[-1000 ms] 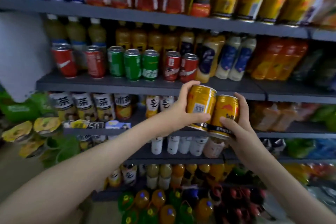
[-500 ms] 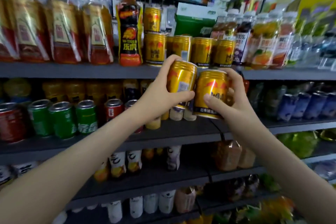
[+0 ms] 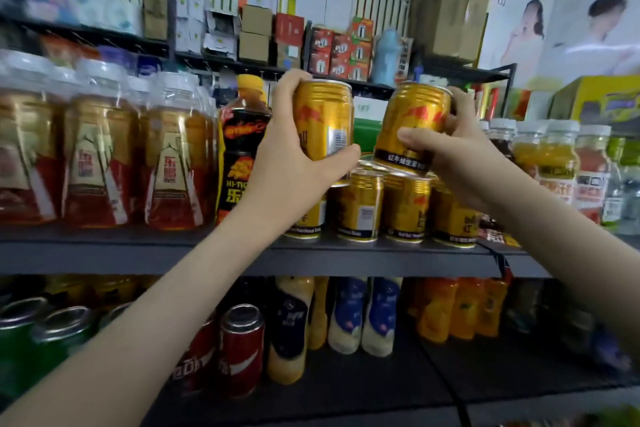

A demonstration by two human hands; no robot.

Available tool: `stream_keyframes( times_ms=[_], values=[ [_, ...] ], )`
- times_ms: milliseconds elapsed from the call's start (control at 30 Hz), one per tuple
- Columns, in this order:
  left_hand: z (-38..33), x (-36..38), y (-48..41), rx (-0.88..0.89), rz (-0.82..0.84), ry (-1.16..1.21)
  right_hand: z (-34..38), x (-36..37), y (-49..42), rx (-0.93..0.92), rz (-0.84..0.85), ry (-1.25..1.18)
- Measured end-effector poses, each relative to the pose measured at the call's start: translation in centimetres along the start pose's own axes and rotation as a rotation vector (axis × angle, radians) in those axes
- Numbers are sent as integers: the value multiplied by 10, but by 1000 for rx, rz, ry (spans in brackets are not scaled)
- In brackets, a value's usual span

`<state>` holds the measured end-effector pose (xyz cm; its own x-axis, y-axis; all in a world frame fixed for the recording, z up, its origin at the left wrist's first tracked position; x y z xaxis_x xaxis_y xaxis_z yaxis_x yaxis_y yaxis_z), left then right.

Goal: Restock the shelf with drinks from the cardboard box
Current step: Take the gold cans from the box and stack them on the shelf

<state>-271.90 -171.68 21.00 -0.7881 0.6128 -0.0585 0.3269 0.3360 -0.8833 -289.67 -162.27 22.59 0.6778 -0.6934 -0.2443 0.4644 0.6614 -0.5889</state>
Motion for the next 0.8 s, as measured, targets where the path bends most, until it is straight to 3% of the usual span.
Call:
stream_keyframes(
  times_ms=[367, 800],
  values=[
    [-7, -15, -34, 51, -78, -148, -54, 31, -131, 138, 250, 139],
    [-1, -23, -39, 60, -175, -239, -94, 64, -173, 272, 385, 339]
  ],
)
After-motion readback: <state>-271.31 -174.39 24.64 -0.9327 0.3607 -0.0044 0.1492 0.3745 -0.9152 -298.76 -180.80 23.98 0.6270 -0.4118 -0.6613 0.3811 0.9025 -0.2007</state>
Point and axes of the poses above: each hand's wrist, its own y-axis away from the middle knuckle, its own x-axis out of the palm, z = x × y, the point moved 8 cm from there along -y, towards the middle knuckle, and after that the axes turned 8 degrees about y, right-handed, at the moved point
